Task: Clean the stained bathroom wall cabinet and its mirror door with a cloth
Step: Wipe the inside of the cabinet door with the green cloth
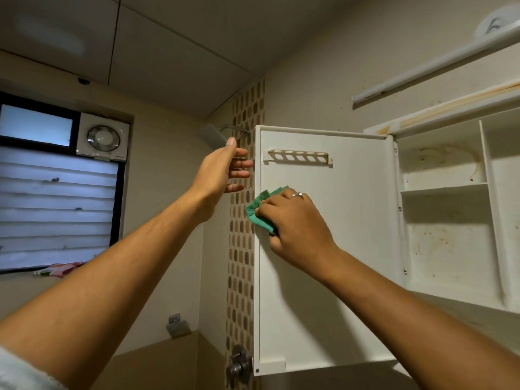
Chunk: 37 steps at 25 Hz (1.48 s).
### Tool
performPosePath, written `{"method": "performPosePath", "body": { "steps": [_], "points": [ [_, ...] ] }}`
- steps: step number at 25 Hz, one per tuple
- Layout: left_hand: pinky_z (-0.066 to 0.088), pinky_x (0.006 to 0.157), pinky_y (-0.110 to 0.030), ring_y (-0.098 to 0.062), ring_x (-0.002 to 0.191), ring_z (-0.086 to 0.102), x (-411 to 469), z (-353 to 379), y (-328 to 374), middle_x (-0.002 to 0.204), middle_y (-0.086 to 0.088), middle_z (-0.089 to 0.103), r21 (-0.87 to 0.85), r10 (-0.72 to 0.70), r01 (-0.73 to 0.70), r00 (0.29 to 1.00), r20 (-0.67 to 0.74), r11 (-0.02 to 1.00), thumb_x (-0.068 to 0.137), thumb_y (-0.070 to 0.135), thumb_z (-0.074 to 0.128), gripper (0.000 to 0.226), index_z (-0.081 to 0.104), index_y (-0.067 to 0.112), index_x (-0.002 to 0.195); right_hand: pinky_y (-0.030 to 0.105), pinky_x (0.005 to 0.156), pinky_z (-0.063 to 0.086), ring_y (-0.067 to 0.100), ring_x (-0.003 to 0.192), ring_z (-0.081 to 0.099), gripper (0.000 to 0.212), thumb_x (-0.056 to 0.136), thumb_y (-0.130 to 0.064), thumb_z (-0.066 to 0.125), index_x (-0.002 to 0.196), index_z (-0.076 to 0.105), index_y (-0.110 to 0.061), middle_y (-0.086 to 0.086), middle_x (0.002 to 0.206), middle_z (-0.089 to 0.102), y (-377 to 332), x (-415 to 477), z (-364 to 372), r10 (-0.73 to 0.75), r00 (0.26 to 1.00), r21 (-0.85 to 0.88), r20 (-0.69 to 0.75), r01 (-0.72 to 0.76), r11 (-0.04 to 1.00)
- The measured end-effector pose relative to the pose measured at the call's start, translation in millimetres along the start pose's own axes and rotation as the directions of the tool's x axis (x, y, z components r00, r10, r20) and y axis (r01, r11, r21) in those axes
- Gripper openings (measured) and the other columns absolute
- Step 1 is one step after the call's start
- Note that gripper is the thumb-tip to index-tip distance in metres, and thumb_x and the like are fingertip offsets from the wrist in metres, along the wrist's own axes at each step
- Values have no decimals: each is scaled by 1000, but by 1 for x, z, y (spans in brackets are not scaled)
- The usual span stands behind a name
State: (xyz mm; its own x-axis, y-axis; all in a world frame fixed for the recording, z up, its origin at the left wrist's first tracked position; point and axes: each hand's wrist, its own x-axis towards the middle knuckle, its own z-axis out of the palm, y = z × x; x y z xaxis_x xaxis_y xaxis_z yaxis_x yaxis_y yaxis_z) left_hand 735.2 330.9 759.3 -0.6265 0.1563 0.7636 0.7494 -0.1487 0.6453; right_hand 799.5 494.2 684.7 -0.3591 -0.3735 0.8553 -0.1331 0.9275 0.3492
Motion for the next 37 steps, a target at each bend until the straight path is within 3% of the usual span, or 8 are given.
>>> {"method": "performPosePath", "body": {
  "steps": [8, 16, 20, 21, 23, 26, 30, 37],
  "points": [
    [59, 91, -37, -11, 105, 72, -24, 7, -20, 121, 4, 73, -155, -3, 4, 1000, 8, 988, 107, 58, 27, 57, 57, 21, 137, 27, 89, 50, 13, 104, 60, 30, 88, -28, 71, 117, 71, -24, -6, 117, 71, -41, -91, 39, 143, 986, 205, 83, -158, 966],
    [55, 99, -43, -8, 119, 66, -69, 5, -47, 130, 7, 70, -183, -30, 41, 998, 64, 982, 107, 56, 29, 55, 53, 22, 143, 30, 98, 48, 9, 114, 57, 36, 89, -33, 67, 125, 70, -30, -12, 124, 69, -82, -198, 67, 91, 937, 262, 338, -187, 947],
    [52, 103, -37, -3, 125, 60, -87, 8, -50, 140, 9, 62, -124, 12, 1, 995, 103, 992, 107, 55, 29, 55, 46, 24, 149, 26, 88, 51, 4, 99, 60, 26, 92, -24, 61, 113, 74, -31, -12, 109, 72, -56, -165, 37, 186, 886, 426, 426, -377, 822],
    [50, 103, -36, -1, 126, 59, -87, 8, -48, 142, 10, 61, -117, 11, 4, 992, 125, 993, 105, 58, 28, 60, 43, 23, 152, 28, 86, 55, 4, 96, 62, 24, 93, -20, 62, 111, 74, -30, -11, 107, 72, -47, -143, 25, 268, 878, 483, 396, -447, 753],
    [48, 104, -35, 0, 127, 58, -85, 5, -44, 144, 11, 60, -118, -2, 23, 985, 172, 993, 97, 68, 28, 76, 36, 22, 157, 30, 81, 58, 10, 93, 66, 23, 91, -13, 64, 108, 75, -23, -7, 103, 72, -23, -90, 1, 496, 851, 582, 171, -494, 646],
    [47, 105, -37, -2, 127, 59, -81, 0, -39, 142, 11, 61, -133, -30, 57, 979, 202, 989, 90, 75, 29, 86, 32, 23, 159, 25, 71, 49, 20, 94, 66, 20, 91, -14, 64, 108, 72, -16, 3, 104, 70, 1, -11, -30, 637, 760, 525, -130, -492, 694],
    [47, 108, -39, -3, 130, 57, -78, -2, -40, 146, 11, 58, -173, -54, 95, 972, 229, 980, 90, 77, 28, 87, 29, 26, 160, 12, 61, 38, 15, 92, 64, 22, 98, -16, 62, 119, 69, -16, 2, 107, 69, -12, 24, -11, 622, 782, 502, -30, -526, 686],
    [45, 111, -40, -4, 130, 57, -79, 6, -51, 146, 9, 58, -174, -47, 77, 984, 173, 982, 89, 78, 28, 87, 34, 26, 158, 14, 62, 41, 6, 75, 55, 26, 97, -35, 67, 120, 64, -23, -9, 103, 53, -54, -78, 46, 461, 882, 345, 99, -465, 815]
  ]
}}
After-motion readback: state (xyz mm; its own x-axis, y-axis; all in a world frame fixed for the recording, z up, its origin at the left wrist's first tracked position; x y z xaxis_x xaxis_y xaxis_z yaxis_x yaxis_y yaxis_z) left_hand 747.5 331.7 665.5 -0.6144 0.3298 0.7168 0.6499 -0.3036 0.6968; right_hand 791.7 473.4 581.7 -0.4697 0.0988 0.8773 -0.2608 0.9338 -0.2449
